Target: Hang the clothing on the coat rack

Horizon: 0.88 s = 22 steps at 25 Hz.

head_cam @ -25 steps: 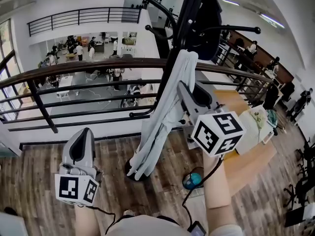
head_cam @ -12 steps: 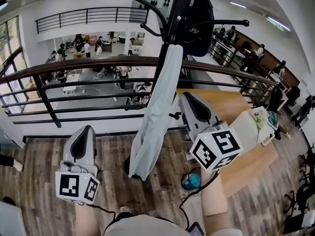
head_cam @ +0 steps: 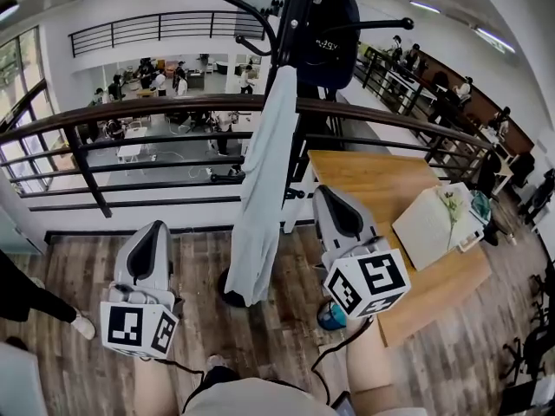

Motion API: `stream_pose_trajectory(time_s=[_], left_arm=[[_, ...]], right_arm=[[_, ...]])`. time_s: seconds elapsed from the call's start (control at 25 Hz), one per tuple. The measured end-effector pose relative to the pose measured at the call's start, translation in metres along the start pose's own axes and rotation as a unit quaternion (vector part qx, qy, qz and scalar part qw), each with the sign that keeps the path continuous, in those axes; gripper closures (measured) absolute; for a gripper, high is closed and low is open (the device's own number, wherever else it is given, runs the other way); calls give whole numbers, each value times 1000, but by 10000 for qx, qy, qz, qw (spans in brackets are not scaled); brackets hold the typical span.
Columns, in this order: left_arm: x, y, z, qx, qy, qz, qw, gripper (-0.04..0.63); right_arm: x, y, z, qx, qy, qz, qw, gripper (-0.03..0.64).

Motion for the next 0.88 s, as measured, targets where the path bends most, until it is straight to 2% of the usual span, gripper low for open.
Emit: stream_pose_trajectory(time_s=[0.88], left_arm=[[-56,-5,44,281,-141,-126,9994,586]], right_arm=[[-8,35,85,153,86,-228,9996,617]])
Point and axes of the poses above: the fingertips, and each gripper's own axes: z backward along the fingers, x to its left, y out of its underside, the point moved 8 cm from there along z, backward along the fingers, and after that the axes turned 9 degrees about -z, right-handed, at the moved point
